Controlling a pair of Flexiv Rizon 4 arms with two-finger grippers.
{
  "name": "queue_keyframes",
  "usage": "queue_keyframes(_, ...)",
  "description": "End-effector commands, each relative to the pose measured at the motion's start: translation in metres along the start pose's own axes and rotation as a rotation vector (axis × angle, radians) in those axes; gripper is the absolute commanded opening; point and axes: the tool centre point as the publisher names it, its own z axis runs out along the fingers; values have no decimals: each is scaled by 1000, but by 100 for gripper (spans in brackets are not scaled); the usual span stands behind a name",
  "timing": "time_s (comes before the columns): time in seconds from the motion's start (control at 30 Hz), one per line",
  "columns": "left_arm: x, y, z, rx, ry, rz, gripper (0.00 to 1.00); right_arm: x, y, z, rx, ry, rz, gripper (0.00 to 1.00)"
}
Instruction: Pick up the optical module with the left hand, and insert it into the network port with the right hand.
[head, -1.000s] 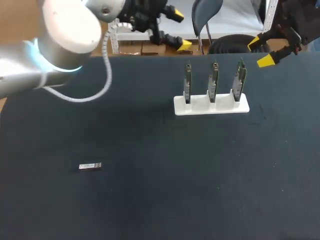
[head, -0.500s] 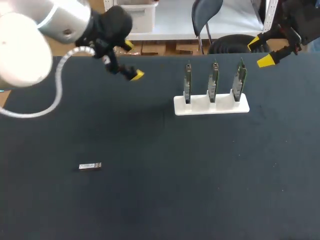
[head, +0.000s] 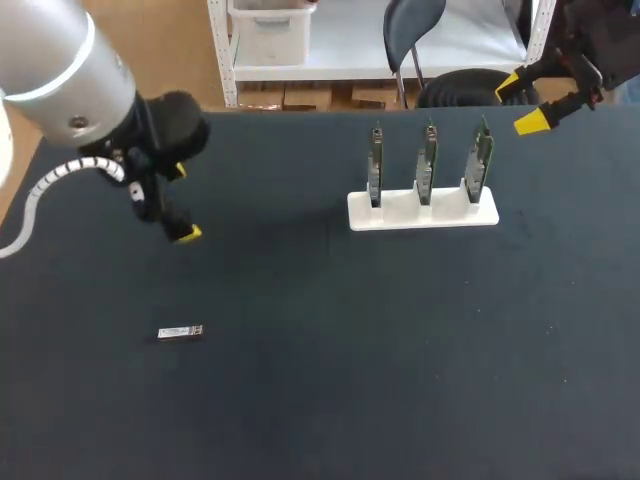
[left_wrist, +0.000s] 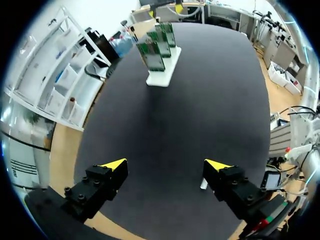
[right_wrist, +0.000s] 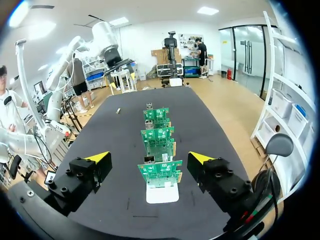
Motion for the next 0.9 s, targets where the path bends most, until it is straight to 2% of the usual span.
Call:
queue_keyframes(0.03, 12, -11, 6, 50, 36, 5, 100, 0, 0, 0, 1, 1, 1, 100)
queue_keyframes(0.2, 28, -33, 22, 119, 120, 53, 100, 0, 0, 0, 1, 1, 1, 100)
queue_keyframes(0.37, 41, -58, 35, 193, 143, 81, 100, 0, 0, 0, 1, 1, 1, 100)
queue_keyframes(0.9, 75, -99, 60, 178, 209, 79, 100, 0, 0, 0, 1, 1, 1, 100)
